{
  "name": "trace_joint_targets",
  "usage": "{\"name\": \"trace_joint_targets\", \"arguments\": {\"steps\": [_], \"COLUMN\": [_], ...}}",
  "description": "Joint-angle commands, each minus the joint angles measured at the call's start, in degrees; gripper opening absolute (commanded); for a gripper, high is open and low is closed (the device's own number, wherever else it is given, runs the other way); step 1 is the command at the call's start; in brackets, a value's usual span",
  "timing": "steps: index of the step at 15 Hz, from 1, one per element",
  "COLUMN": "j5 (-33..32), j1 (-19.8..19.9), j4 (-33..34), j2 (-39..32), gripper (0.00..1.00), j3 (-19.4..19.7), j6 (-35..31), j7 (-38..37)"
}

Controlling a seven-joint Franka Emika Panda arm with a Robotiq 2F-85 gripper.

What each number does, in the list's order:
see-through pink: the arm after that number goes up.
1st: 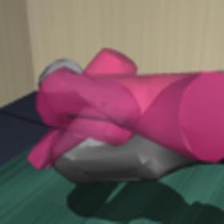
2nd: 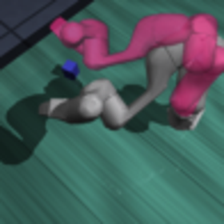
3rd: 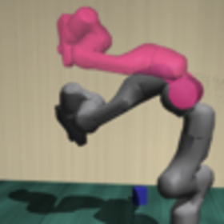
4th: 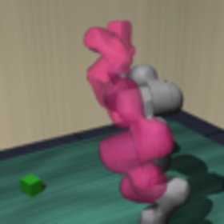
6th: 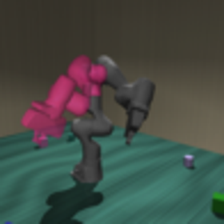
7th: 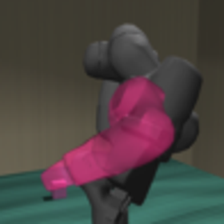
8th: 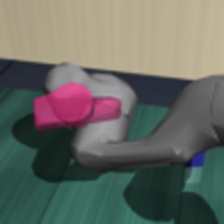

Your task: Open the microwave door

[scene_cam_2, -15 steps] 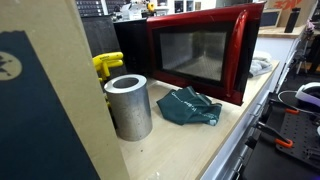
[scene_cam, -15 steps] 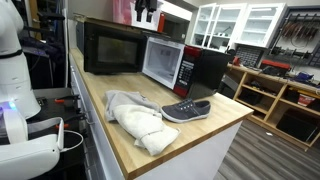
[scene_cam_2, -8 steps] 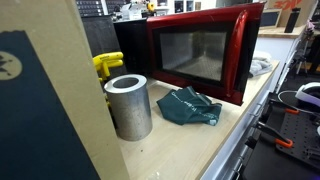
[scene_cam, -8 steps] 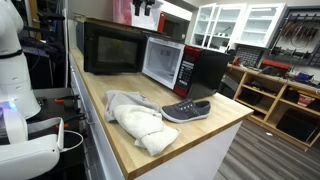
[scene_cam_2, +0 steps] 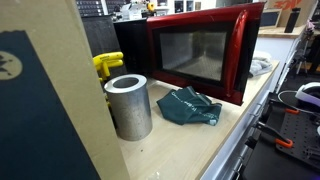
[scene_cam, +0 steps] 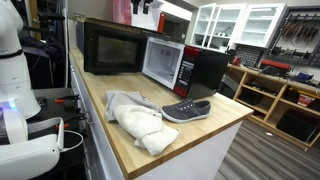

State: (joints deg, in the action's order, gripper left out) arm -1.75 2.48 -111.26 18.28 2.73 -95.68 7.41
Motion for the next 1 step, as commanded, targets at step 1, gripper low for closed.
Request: {"name": "trace_joint_targets", "arguments": {"steps": [1], "j5": [-0.08], "j1": [-0.32], "j4": [0.13], "j2": [-0.09], "gripper": [1.0], "j3": [0.27], "j6": [0.12], "j7": [-0.08]}}
